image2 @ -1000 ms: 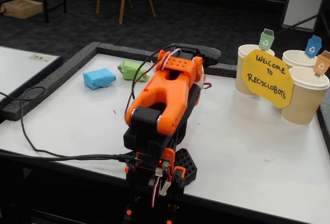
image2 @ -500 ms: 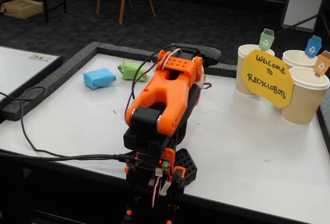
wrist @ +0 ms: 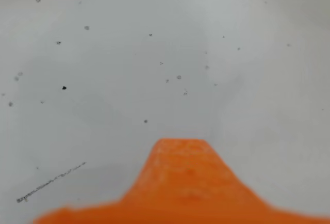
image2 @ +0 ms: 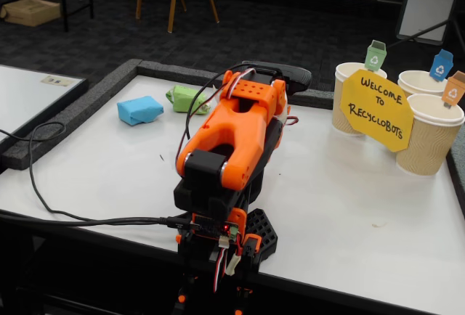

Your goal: Sort rubbish by color.

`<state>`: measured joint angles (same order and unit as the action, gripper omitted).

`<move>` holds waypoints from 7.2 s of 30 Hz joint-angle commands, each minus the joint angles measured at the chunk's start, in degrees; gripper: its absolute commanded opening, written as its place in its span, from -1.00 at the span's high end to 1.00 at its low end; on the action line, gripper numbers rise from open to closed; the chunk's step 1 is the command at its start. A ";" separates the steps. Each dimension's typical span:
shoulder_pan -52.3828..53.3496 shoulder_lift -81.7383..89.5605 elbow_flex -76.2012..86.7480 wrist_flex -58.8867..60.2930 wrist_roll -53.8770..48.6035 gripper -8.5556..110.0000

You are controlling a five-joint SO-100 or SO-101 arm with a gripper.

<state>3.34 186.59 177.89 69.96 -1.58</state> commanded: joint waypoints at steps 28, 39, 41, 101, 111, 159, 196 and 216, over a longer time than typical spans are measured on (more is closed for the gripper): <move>-2.37 -26.72 -42.63 5.10 0.44 0.68; -14.59 -27.42 -65.65 19.60 0.97 0.63; -18.72 -27.42 -68.20 22.85 0.97 0.63; -19.42 -76.11 -66.97 -9.84 1.05 0.66; -16.26 -82.71 -70.93 -13.45 1.67 0.68; -14.33 -106.00 -83.23 -17.93 2.46 0.50; -16.00 -106.00 -93.16 -6.68 1.85 0.85; -16.79 -81.39 -92.02 6.42 1.85 0.85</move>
<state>-13.01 92.20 91.76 74.53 -0.18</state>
